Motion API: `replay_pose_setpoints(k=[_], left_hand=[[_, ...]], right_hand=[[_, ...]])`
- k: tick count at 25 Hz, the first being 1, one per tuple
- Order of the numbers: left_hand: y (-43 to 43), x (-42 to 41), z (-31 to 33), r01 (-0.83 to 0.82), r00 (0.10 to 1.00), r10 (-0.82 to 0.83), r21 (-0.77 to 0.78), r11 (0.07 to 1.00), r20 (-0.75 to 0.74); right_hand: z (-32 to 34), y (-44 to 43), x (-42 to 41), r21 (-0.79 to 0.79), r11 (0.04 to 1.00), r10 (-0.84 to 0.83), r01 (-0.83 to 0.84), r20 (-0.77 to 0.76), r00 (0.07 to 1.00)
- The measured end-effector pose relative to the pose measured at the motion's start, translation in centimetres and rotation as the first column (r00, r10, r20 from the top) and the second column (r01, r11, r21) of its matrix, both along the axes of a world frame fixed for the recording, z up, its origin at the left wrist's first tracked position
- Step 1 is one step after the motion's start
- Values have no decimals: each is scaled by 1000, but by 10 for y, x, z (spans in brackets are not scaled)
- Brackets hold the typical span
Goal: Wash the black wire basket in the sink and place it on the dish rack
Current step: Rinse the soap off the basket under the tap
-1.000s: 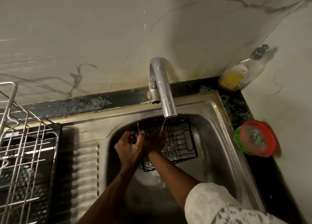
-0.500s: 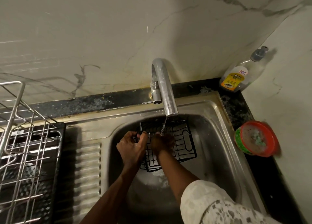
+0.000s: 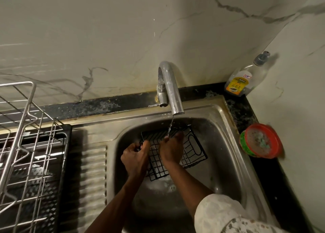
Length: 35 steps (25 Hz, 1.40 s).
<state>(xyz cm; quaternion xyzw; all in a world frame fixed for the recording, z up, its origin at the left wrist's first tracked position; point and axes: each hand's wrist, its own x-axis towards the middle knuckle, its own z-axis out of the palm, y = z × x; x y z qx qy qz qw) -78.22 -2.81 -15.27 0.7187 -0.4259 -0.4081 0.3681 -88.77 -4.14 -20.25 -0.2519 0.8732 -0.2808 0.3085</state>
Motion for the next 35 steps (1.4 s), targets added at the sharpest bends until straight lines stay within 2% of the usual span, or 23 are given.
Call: replay_pose_setpoints(k=[2,3,5,6,7,8,10,11,13,14,17,18,19,20,21,22,25,26,28,30,32,34,35], left_hand=[[2,0,3,31,999,-31,4,999,-24],[4,0,4,46,998,-46,6,999,-42],[8,4,4,44,997,-41,39,998,-61],[10,9,1,40,997,-36,68,997,-63],[10,15,-3,41,997,-35,89,995,-65],[11,19,-5,42,997,-35,100,994,-70],[12,24,-3,45,996,-38,94,995,-75],[11,22,0,46,997,-39,90,995,-71],[8,16,5,16,999,-11,96,995,-52],[7,13,6,-9,999,14,105,994,-50],[4,13,11,-62,995,71,126,990,-71],[2,16,12,-65,995,74,131,989,-69],[1,19,14,-64,996,73,134,989,-59],[0,22,16,-66,996,72,130,989,-46],[-1,24,17,-65,997,70,122,990,-33],[-3,24,18,-58,998,61,109,992,-21],[-8,24,18,-24,1000,25,134,991,-7],[-8,22,18,-17,1000,19,140,990,-7],[-7,17,21,-37,999,39,152,988,-10],[-10,9,24,-97,995,92,187,978,36],[-12,1,26,-175,981,150,231,957,121],[-15,-4,26,-271,961,240,284,920,141],[-16,-3,23,-314,949,289,320,894,124]], right_hand=[[10,12,7,-216,949,189,-231,-199,962],[9,15,10,-244,888,326,-390,-264,908],[3,18,7,-206,749,545,-629,-348,763],[1,19,-2,-168,718,595,-675,-354,721],[-3,20,-16,-103,718,624,-688,-341,703],[-4,21,-33,-23,754,627,-657,-275,729],[-10,22,-64,148,845,527,-514,-62,848],[-11,21,-70,217,832,527,-510,-27,849],[-9,15,-59,214,776,629,-593,-188,754],[-6,9,-50,151,750,658,-644,-264,705],[11,-5,-43,49,649,731,-759,-317,604],[18,-10,-48,110,578,779,-809,-370,506],[23,-14,-56,138,571,786,-809,-376,490],[20,-16,-69,170,592,781,-787,-361,510],[22,-16,-79,189,642,759,-743,-295,581],[18,-17,-88,186,649,756,-738,-267,598],[26,-17,-104,248,587,810,-771,-191,555],[28,-16,-105,261,607,794,-751,-157,587],[26,-15,-99,266,682,730,-682,-183,658],[13,-19,-86,272,684,726,-677,-164,668],[17,-23,-63,122,686,725,-717,-28,688],[52,-27,-45,-114,762,641,-637,268,719],[67,-29,-42,-174,800,592,-574,385,708]])
